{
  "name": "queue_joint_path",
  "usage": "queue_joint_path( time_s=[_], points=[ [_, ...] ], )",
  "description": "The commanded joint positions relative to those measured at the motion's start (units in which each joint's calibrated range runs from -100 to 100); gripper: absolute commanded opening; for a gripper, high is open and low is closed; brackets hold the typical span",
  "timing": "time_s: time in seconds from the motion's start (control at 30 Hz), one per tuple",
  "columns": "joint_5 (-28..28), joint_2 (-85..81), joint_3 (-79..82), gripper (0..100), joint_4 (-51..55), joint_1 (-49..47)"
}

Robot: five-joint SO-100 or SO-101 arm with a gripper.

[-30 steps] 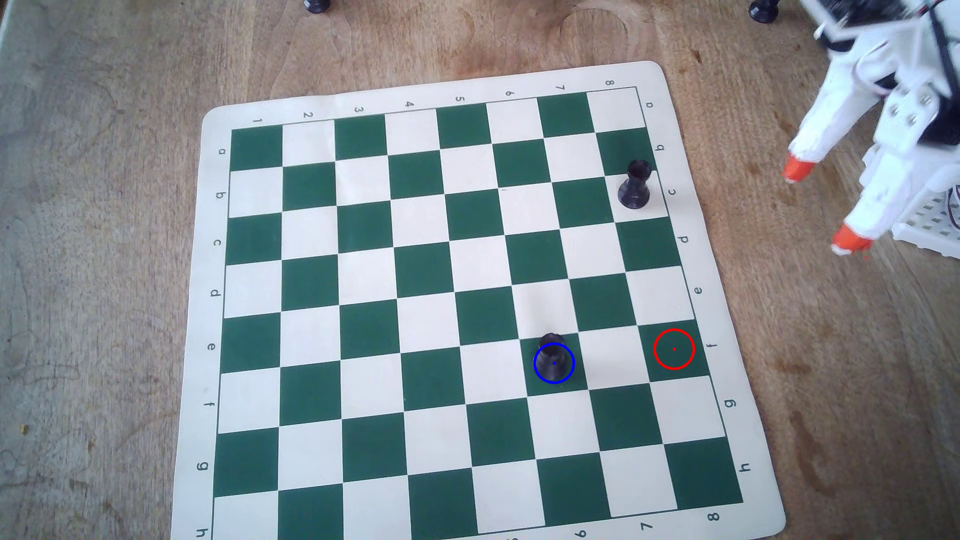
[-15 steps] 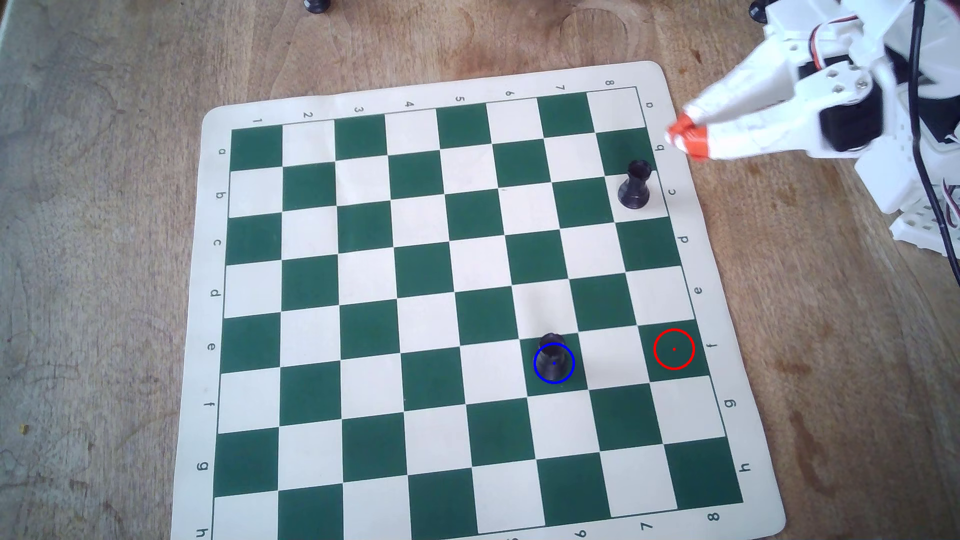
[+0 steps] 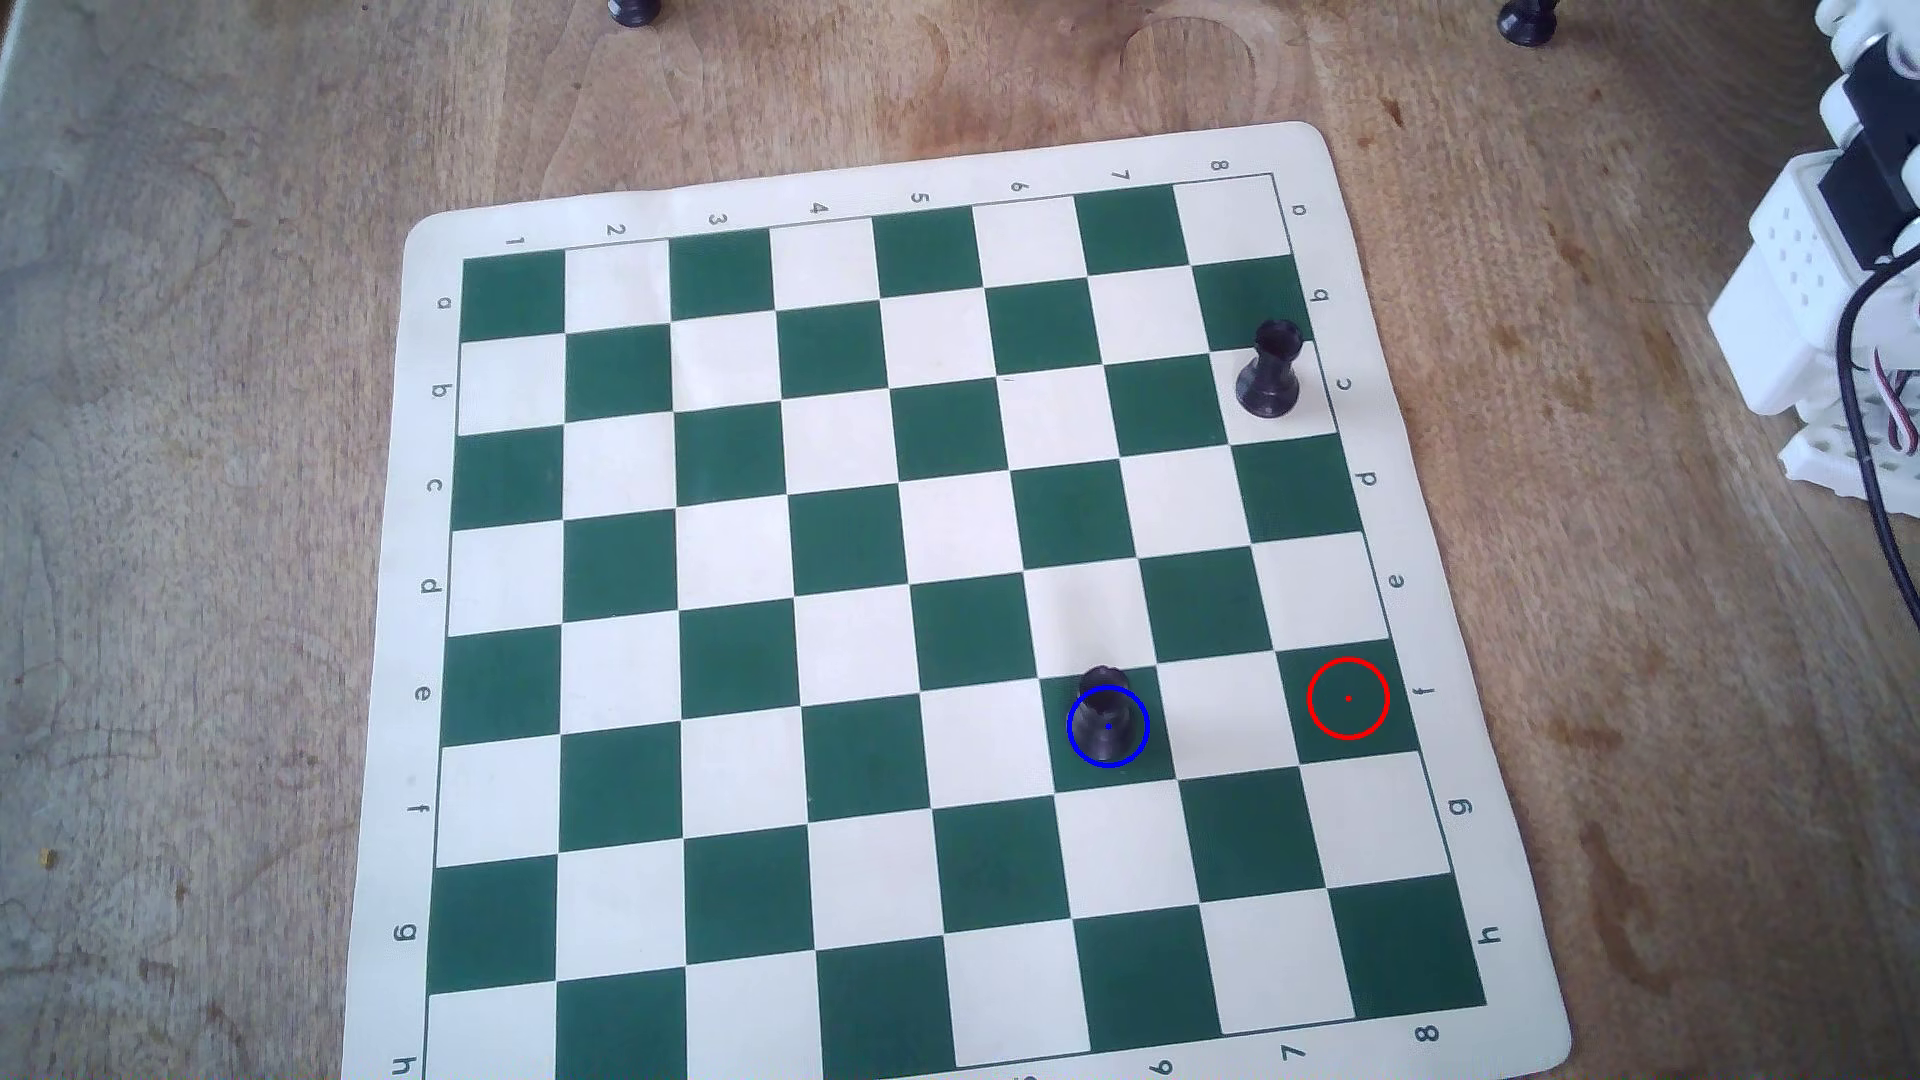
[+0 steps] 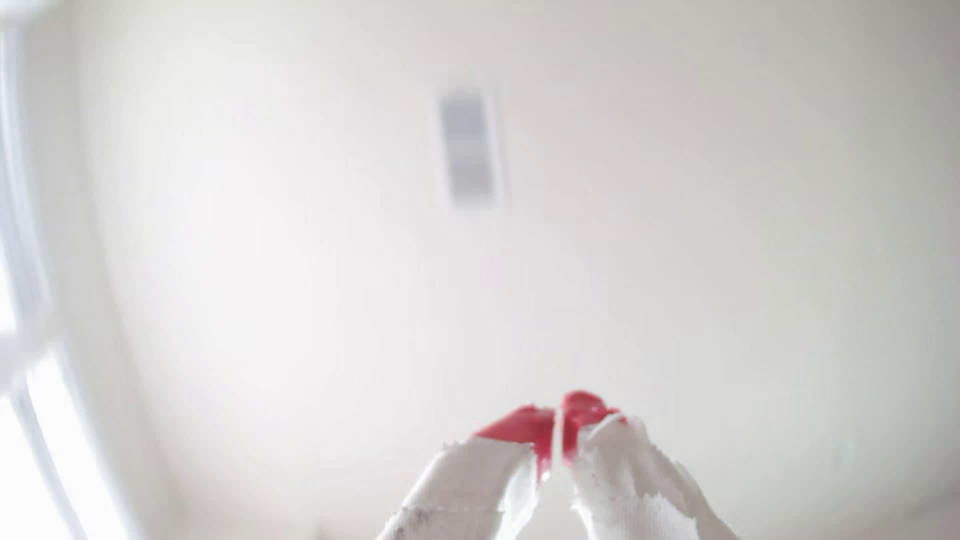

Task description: Move the chess piece from red to blue

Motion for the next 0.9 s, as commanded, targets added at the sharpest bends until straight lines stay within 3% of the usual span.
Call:
queue_joint_path(
  time_s=[0.0,0.37,0.87],
  points=[
    [0.1,0.1,0.8,0,-15.9,-1.4],
    [0.0,0.1,0.8,0,-27.1,-2.2],
    [0.2,0.1,0.8,0,-27.2,-2.2]
  ],
)
